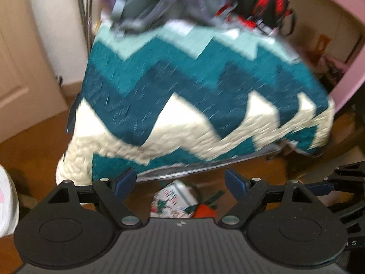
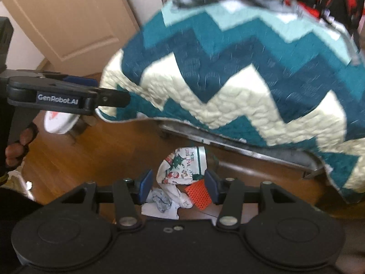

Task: Collect trash
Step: 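Turn both open tools back toward the trash under the bed, then grasp the Christmas-print paper bag with the left tool while the right tool grasps the orange net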

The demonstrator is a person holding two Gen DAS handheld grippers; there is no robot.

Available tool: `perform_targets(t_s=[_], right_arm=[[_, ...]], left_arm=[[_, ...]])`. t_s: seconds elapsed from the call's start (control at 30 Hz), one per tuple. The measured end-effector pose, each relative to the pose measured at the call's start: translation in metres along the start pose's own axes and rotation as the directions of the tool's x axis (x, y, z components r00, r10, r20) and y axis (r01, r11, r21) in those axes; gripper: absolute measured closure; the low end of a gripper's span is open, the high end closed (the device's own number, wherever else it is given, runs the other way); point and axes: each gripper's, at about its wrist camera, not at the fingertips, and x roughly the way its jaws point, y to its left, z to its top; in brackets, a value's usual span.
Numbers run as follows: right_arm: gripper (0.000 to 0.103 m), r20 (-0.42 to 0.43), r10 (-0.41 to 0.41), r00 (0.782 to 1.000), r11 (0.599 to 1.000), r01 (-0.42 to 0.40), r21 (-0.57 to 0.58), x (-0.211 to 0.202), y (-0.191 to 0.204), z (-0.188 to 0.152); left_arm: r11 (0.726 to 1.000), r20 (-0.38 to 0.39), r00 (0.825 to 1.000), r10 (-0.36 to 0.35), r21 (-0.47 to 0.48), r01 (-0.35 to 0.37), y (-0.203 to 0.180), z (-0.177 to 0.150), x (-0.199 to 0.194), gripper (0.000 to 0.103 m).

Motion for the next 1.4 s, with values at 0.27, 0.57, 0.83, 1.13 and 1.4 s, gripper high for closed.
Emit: perform_targets(t_s=[0.27,0.57,0.83,1.13,1.4], right_arm=[[0.053,-0.137,-0.011,0.991,0.996,0.024,0.091,0.108,-0.009,-0.001],[0.053,-0.280,-0.008,0.960,0.964,0.081,0.252,0.213,-0.038,-0.012],[0.054,-0.367,-0.027,0.930,0.934,0.155,0.322,0.287,-0.050,-0.020],[0.054,-0.442,-0.057,0.895,0.920,0.220,0.326,0.342,-0.054,-0.033],[0.057,-0.478,-0.134,0.868,0.924,0.284,0.256,0.359,-0.050,-0.043]], left_arm=[[0.997,-0.135,0.989,0.053,0.055,-0.045,0.032,-0.032,0.096,0.018],[0.994,-0.256,0.964,0.076,0.098,-0.052,0.057,-0.075,0.195,0.018],[0.999,-0.342,0.939,0.041,0.014,-0.038,0.075,-0.109,0.269,0.018],[0.999,-0.410,0.911,0.033,0.016,-0.029,0.077,-0.132,0.319,0.019],[0.999,-0.448,0.894,-0.007,-0.041,-0.013,0.084,-0.138,0.340,0.046]])
